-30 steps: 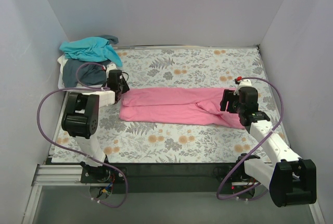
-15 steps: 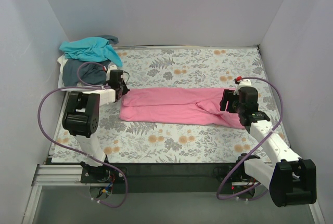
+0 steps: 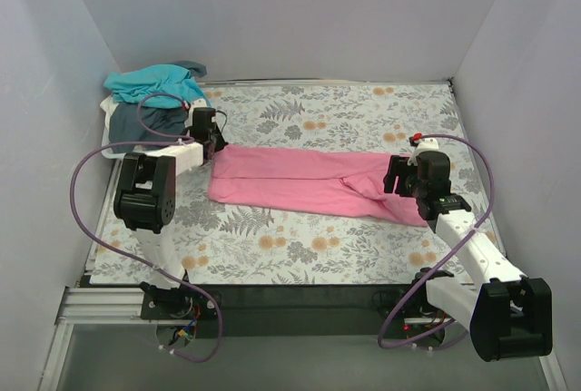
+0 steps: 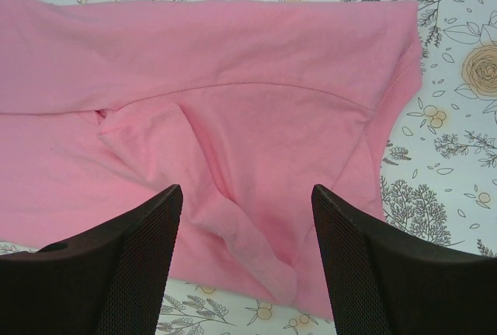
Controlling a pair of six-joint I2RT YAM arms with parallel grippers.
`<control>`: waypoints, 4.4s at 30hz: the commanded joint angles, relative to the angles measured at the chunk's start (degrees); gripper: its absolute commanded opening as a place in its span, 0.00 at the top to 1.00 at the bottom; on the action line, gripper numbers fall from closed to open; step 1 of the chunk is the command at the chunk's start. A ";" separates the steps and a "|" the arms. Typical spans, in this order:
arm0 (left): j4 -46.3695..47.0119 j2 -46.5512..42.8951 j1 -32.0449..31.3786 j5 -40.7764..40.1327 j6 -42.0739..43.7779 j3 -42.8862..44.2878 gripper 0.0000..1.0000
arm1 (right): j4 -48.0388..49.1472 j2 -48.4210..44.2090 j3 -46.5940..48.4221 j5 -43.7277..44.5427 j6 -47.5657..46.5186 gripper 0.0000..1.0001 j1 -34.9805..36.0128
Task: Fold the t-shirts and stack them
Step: Fold the tshirt
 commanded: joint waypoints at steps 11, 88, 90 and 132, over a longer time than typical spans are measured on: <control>-4.65 1.25 0.58 -1.65 1.04 3.60 0.54 | 3.63 3.74 1.06 -1.51 0.35 0.38 0.86; 1.14 -12.38 -0.48 2.56 -0.45 -7.74 0.37 | 7.50 27.74 10.63 -0.28 -0.18 0.65 10.89; 1.06 -12.29 -0.39 2.56 -0.45 -7.74 0.37 | 8.02 28.88 11.16 -0.72 -0.18 0.64 10.89; 1.23 -10.62 -0.48 3.88 -0.45 -7.12 0.37 | 8.47 20.45 5.02 -1.16 1.31 0.96 13.69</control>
